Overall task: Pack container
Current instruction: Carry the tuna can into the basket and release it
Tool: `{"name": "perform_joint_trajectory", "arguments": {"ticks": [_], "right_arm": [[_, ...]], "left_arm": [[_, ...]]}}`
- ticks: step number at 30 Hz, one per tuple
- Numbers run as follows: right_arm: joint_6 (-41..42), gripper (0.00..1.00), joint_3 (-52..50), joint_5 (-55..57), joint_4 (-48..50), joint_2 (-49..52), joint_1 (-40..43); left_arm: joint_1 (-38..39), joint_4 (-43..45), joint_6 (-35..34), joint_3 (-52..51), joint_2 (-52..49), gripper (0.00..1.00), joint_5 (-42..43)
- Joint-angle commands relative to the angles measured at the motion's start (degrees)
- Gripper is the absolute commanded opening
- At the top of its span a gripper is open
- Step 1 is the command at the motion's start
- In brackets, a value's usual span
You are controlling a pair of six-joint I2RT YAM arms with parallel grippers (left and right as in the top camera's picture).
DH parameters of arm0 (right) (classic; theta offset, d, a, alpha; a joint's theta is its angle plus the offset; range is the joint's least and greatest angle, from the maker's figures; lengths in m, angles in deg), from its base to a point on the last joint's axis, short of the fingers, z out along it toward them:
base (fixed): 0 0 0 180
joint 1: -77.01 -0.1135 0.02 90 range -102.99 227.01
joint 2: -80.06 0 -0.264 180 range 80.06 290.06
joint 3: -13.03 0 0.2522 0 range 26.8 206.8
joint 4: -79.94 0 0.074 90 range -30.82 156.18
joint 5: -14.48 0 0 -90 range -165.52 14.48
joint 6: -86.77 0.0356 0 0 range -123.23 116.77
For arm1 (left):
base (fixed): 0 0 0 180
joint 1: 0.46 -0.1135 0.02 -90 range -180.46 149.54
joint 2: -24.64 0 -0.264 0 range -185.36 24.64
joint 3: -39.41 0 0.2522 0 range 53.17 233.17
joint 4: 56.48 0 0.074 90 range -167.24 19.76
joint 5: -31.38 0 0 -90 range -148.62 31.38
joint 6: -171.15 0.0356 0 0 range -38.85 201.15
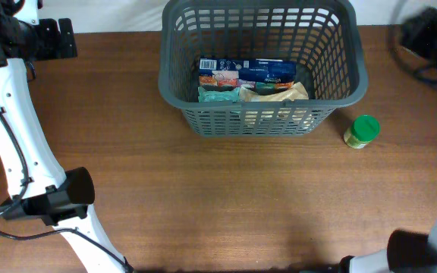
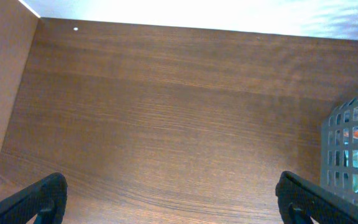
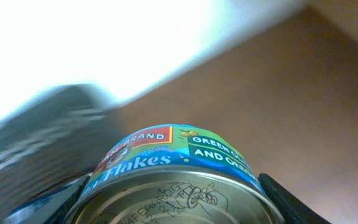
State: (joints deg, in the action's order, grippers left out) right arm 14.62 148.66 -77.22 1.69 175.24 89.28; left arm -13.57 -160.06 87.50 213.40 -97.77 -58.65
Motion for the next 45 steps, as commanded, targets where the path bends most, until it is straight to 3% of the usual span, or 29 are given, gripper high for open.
{"name": "perform_joint_trajectory", "arguments": {"ticks": [1, 9, 22, 23, 24, 25, 26, 29, 36, 40, 45], "right_arm": [[-5.73, 0.47, 1.36, 1.16, 1.31, -2.12, -10.51], [-9.97, 0.47, 0.13, 1.36, 1.22, 9.22, -24.28], [-10.38, 0.48, 0.13, 8.39, -3.28, 30.97, -25.97], [-10.4, 0.49, 0.13, 8.41, -3.26, 31.1, -25.99], [-10.6, 0.56, 0.15, 8.41, -3.02, 31.08, -25.99], [-10.58, 0.75, 0.57, 8.39, -2.95, 30.56, -25.99], [-10.62, 0.87, 1.09, 8.41, -2.95, 30.05, -25.97], [-12.11, 0.99, 4.09, 8.44, -3.8, 27.06, -25.64], [-13.11, 0.99, 20.0, 13.53, -10.8, 17.0, -22.27], [-10.08, 0.99, 23.43, 16.13, -13.88, 10.08, -14.08], [-3.21, 0.99, 23.08, 15.72, -16.85, 8.55, 0.87]], "left_arm": [[-0.09, -0.09, -0.55, -0.13, -0.24, 0.99, 0.22], [-0.09, -0.09, -0.52, -0.13, -0.24, 0.99, 0.22], [-0.09, -0.09, -0.52, -0.13, -0.24, 0.99, 0.22], [-0.09, -0.09, -0.55, -0.13, -0.24, 0.99, 0.22], [-0.09, -0.09, -0.52, -0.13, -0.24, 0.99, 0.22], [-0.09, -0.09, -0.52, -0.13, -0.24, 0.99, 0.22], [-0.09, -0.09, -0.55, -0.13, -0.24, 0.99, 0.22], [-0.09, -0.09, -0.52, -0.13, -0.24, 0.99, 0.22], [-0.09, -0.09, -0.52, -0.13, -0.24, 0.99, 0.22], [-0.09, -0.09, -0.55, -0.13, -0.24, 0.99, 0.22], [-0.09, -0.09, -0.52, -0.13, -0.24, 0.99, 0.22]]}}
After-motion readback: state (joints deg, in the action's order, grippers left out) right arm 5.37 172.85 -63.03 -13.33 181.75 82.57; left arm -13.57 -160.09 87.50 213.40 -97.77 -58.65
